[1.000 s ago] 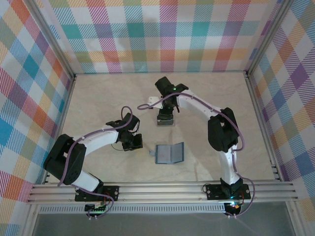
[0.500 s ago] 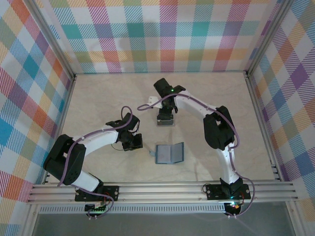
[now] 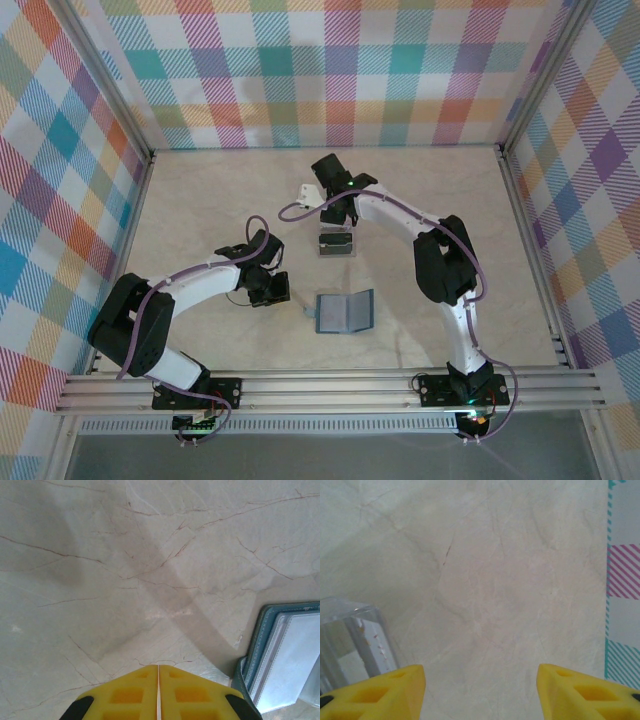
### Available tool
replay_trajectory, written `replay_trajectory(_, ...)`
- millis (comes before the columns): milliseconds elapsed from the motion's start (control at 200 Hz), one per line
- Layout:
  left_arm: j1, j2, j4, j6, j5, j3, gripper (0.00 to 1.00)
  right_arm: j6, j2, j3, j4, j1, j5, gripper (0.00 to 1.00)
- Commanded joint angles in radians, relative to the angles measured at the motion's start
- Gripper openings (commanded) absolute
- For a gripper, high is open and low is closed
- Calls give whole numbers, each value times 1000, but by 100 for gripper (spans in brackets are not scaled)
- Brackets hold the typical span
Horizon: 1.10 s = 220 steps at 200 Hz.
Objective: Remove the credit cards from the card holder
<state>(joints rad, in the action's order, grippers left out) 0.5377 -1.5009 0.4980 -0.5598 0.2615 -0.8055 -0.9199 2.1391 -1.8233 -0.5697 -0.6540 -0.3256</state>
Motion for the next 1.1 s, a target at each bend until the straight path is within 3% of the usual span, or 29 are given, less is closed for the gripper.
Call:
replay_trajectory(0, -13, 25, 27, 7, 4, 9, 10, 15, -7, -6, 27, 4, -1, 61)
replay_trajectory(565, -13, 28, 27, 5, 4, 12, 10, 19, 40, 7, -73, 5, 94, 60)
replay_trajectory(820, -13, 32, 29, 3, 8, 5, 10, 47, -32, 19, -31, 4, 81, 60)
replay_trajectory(935, -13, 38, 26, 1, 19, -1, 10, 106, -80, 19, -20, 4, 79, 61)
replay_trajectory(1095, -13, 48, -1, -9, 53, -3, 10, 325, -128, 18, -110, 4, 154, 61)
